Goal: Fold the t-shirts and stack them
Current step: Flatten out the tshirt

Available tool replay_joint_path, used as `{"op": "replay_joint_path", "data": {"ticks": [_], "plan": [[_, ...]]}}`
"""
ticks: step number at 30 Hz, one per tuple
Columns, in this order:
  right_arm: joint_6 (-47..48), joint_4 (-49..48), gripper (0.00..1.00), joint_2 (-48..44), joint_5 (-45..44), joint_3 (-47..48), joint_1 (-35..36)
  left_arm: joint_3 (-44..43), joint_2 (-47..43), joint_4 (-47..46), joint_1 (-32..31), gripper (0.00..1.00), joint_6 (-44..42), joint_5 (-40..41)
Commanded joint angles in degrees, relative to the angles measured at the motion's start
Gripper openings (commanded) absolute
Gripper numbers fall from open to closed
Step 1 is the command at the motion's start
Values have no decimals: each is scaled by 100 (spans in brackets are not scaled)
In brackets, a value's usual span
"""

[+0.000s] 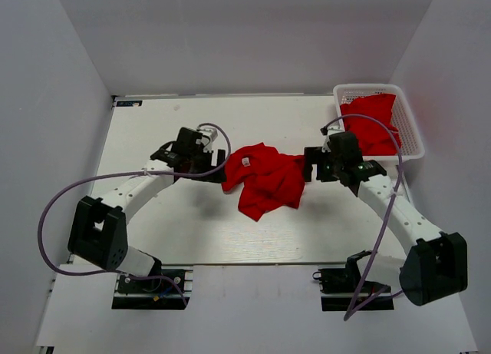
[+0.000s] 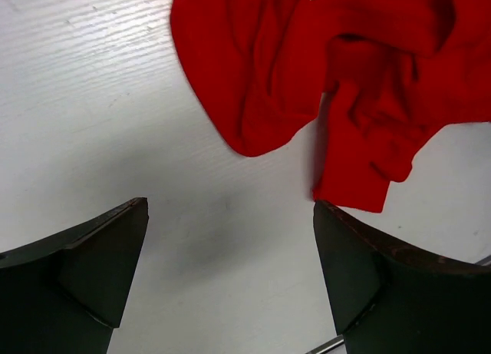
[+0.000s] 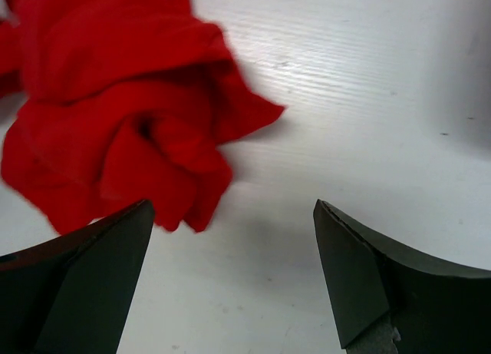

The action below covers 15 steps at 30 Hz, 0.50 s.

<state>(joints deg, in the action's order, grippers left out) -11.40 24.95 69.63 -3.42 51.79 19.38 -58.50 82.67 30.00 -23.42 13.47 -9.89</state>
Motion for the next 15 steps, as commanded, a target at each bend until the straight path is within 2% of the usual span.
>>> {"op": "replay_joint_path", "data": {"ticks": [1, 7, 10, 15], "plan": [[260, -34, 90, -502, 921, -73, 180, 137, 204, -47, -381, 98, -3, 443], [1015, 80, 90, -898, 1642, -90, 627, 243, 539, -56, -725, 95, -3, 1296], [1026, 98, 90, -776, 1985, -90, 821, 120, 855, -222, -839, 93, -143, 1358], [964, 10, 90, -757, 2021, -152, 989, -21, 1224, -661, -1015, 91, -319, 1358]]}}
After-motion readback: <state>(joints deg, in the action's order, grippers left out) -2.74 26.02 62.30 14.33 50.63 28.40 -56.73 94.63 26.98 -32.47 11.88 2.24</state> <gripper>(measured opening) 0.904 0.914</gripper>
